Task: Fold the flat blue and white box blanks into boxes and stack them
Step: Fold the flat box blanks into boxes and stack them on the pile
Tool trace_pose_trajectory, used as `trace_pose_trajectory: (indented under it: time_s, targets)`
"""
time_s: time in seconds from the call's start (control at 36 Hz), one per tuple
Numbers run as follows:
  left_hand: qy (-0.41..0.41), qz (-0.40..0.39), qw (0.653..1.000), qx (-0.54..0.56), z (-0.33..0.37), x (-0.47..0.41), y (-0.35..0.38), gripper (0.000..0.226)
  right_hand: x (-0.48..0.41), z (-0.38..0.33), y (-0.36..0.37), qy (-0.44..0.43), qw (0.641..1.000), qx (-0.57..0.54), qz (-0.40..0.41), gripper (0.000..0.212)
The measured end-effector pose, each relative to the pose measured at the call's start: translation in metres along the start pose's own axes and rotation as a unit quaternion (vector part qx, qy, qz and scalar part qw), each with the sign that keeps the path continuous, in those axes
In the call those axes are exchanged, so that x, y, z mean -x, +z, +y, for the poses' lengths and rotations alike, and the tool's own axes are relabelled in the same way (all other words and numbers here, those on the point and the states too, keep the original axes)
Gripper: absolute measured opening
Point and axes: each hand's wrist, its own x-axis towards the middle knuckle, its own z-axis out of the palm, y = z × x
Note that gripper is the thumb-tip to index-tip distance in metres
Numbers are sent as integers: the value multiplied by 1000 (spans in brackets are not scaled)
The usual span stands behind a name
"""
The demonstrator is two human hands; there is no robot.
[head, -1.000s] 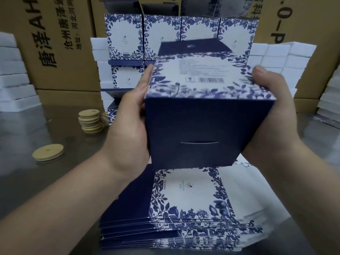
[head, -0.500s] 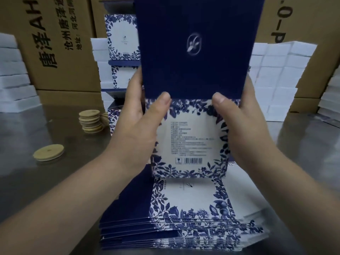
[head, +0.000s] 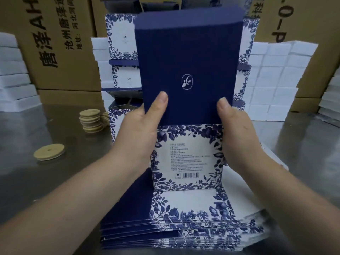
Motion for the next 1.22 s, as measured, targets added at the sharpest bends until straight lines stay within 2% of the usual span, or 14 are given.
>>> trace_pose_trajectory:
  time_s: [0.08,0.14,0.28,0.39,0.47,0.61,0.83,0.97,1.03,1.08,1.14,1.22]
  targets:
    - [-25,19,999,-23,2,1,2,38,-1,-2,-1,46,998,-31,10,52]
    - [-31,29,999,-32,3,1,4,40,-2,-3,-3,77,996,-40,34,54]
    - [-41,69,996,-46,-1,-3,6,30,-5,-4,-4,84,992,-71,54,43]
    - [-48,89,994,-44,-5,-4,5,26,-7,0,-2,92,988,-87,87,46]
    - [-50,92,994,-31,-7,-6,4,24,-7,0,2,93,987,-89,95,32]
    - [-37,101,992,-67,-8,-5,4,24,-5,0,5,93,988,-75,100,37]
    - [-29,107,992,-55,-9,-3,8,24,-6,3,6,93,985,-62,129,12]
    - [-17,102,994,-45,-8,0,10,43,-8,6,6,82,979,-113,151,32]
    - [-16,115,993,-32,-8,-1,10,38,-7,6,6,72,980,-104,154,41]
    - [-2,149,988,-44,-8,-3,9,27,-5,8,7,62,985,-63,149,39]
    - [10,162,984,-70,-12,-5,7,40,-4,8,8,50,986,-23,156,36]
    - [15,155,982,-103,-11,-3,5,34,-3,7,9,26,988,5,151,34]
